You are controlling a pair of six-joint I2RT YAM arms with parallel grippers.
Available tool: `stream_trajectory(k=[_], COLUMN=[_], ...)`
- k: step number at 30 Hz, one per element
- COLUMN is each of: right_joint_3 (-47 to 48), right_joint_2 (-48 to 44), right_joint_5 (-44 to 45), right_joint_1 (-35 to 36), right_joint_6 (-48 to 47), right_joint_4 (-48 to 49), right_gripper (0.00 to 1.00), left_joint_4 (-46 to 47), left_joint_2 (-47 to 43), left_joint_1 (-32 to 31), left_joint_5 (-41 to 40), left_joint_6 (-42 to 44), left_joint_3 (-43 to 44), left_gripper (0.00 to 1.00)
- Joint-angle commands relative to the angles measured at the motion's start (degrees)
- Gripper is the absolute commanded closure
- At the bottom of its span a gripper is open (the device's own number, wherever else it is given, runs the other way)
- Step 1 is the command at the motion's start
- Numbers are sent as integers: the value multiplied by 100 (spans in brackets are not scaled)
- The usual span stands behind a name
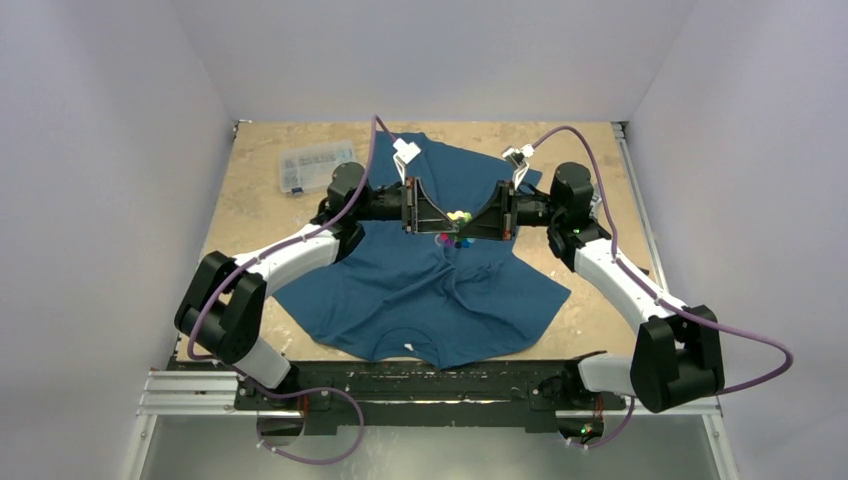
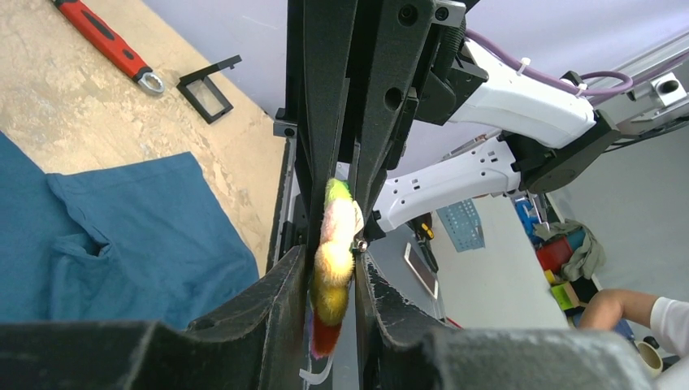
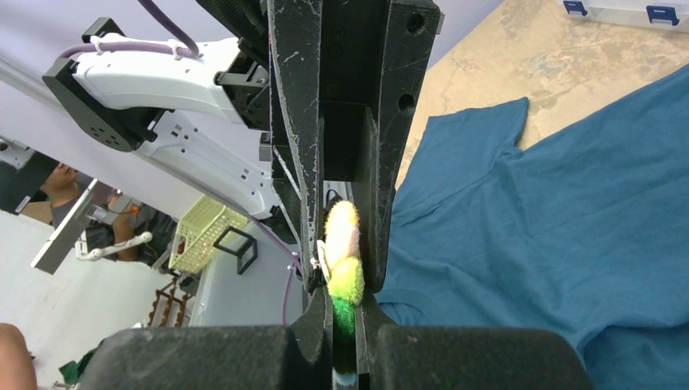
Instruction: Remove the brooch from the garment
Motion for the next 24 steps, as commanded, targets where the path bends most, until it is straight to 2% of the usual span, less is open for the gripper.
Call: stream_trajectory(k=[1, 8, 24], right_joint_3=[422, 493, 532], right_joint_2=[-98, -68, 38], right_joint_5=[-422, -452, -510], right_joint_1=[208, 211, 210], right_joint_6=[-102, -264, -156], right_joint_4=[324, 68, 106], right_gripper=[100, 100, 100], left_joint_4=[-213, -289, -388], left_joint_2=[148, 115, -6], left_joint_1=[-231, -239, -241], left_joint_5=[-316, -276, -255], left_joint_6=[404, 588, 793], left_joint_3=[221, 296, 278], left_gripper=[85, 84, 69])
